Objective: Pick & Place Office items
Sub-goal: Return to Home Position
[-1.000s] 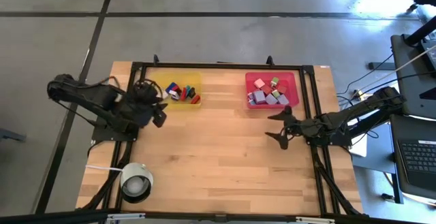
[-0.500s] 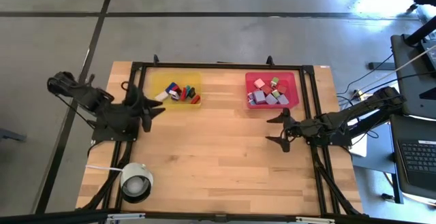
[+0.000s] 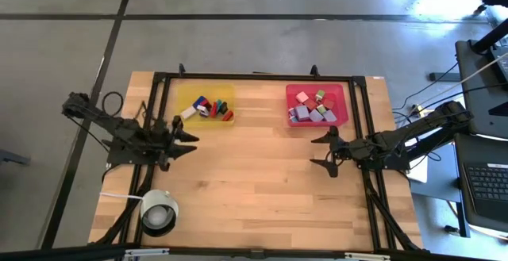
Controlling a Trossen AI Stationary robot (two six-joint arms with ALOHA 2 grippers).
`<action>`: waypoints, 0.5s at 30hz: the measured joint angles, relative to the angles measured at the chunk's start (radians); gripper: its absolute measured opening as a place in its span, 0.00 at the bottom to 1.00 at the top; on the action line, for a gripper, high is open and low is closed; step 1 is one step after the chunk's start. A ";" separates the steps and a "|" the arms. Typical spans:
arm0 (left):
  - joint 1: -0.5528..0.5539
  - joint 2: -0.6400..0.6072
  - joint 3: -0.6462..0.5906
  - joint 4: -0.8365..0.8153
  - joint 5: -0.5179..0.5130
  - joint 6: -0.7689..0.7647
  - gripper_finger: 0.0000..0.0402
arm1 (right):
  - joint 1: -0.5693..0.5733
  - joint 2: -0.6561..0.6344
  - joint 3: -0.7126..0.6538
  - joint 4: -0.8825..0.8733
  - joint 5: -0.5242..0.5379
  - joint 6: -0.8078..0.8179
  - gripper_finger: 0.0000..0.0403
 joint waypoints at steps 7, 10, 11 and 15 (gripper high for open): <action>0.071 -0.161 -0.131 0.074 0.055 0.030 0.35 | 0.000 0.000 0.000 0.000 0.000 -0.019 0.91; 0.095 -0.216 -0.162 0.074 0.078 0.029 0.35 | 0.000 0.000 0.000 0.000 0.000 -0.045 0.91; 0.101 -0.229 -0.169 0.076 0.084 0.029 0.35 | 0.000 0.000 0.000 0.000 0.000 -0.050 0.91; 0.122 -0.268 -0.203 0.076 0.088 0.034 0.35 | 0.000 0.000 0.000 0.000 0.000 -0.072 0.91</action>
